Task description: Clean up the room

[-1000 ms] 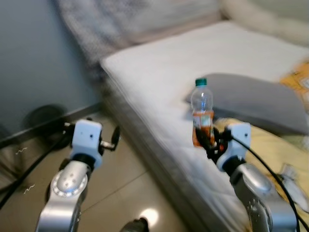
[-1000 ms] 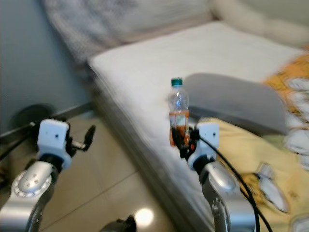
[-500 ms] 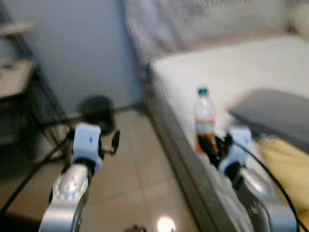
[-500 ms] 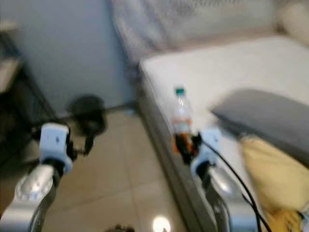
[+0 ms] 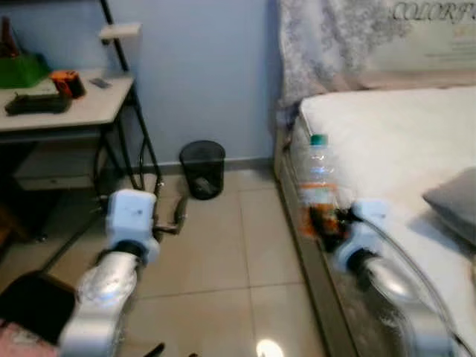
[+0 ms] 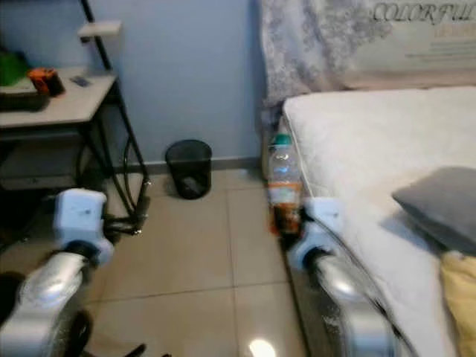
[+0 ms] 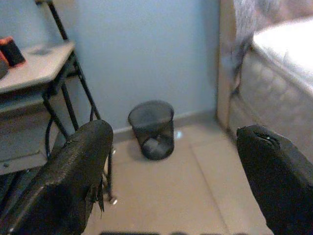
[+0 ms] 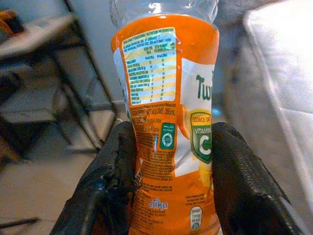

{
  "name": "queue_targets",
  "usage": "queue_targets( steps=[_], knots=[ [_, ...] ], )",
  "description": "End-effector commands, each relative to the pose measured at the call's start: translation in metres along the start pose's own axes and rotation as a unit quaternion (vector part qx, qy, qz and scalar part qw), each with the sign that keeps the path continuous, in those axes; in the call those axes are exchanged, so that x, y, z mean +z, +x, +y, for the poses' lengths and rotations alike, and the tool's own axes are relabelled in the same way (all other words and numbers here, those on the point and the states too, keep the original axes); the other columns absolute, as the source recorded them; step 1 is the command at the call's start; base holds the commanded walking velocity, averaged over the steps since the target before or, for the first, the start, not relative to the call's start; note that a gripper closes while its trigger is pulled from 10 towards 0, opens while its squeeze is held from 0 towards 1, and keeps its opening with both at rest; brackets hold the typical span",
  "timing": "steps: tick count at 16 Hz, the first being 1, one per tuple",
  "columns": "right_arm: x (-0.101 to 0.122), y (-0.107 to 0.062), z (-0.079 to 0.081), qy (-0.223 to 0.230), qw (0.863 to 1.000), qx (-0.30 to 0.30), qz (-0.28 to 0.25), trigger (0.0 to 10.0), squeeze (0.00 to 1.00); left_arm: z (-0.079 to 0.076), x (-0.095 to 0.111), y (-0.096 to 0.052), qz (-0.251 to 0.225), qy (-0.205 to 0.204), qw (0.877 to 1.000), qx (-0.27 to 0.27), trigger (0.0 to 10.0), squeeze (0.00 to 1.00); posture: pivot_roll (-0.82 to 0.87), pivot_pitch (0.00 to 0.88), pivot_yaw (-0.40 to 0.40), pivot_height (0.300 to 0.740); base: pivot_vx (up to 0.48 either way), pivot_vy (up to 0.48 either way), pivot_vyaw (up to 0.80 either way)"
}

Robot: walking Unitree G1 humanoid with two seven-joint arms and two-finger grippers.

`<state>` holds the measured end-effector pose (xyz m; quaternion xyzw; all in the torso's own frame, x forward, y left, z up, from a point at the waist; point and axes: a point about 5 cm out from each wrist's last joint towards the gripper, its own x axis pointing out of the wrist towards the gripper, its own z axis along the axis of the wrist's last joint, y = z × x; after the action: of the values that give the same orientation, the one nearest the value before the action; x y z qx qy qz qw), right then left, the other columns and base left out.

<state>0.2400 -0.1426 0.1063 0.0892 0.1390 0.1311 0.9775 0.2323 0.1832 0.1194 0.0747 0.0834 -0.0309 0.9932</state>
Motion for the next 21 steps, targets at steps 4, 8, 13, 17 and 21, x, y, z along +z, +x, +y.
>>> queue_targets(
  steps=[4,8,13,17,21],
  knots=[
    [-0.003,0.000,-0.018,-0.035,0.996,-0.085,-0.002,10.0,0.00,-0.009,0.006,0.006,-0.009,-0.003,1.000,-0.025,10.0,0.00,-0.08,0.017,0.037,0.740,0.321,0.000,0.00],
    [-0.012,-0.001,-0.016,-0.007,0.997,-0.077,0.004,10.0,0.00,-0.012,0.003,0.007,-0.002,0.001,0.999,-0.032,10.0,0.00,-0.07,0.005,0.023,0.740,0.322,0.000,0.00],
    [-0.012,0.006,-0.016,-0.012,0.997,-0.070,0.000,10.0,0.00,-0.008,-0.003,0.005,0.008,0.001,1.000,-0.025,10.0,0.00,-0.07,0.000,0.014,0.740,0.322,0.000,0.00],
    [-0.005,0.013,-0.016,-0.038,0.997,-0.060,-0.010,10.0,0.00,-0.005,-0.001,0.011,0.006,0.008,1.000,-0.026,10.0,0.00,-0.09,0.001,0.036,0.740,0.302,0.000,0.00],
    [-0.006,0.012,-0.016,-0.028,0.998,-0.064,-0.007,10.0,0.00,-0.005,0.002,0.013,0.002,0.000,1.000,-0.023,10.0,0.00,-0.09,0.013,0.025,0.740,0.300,0.000,0.00]
  ],
)
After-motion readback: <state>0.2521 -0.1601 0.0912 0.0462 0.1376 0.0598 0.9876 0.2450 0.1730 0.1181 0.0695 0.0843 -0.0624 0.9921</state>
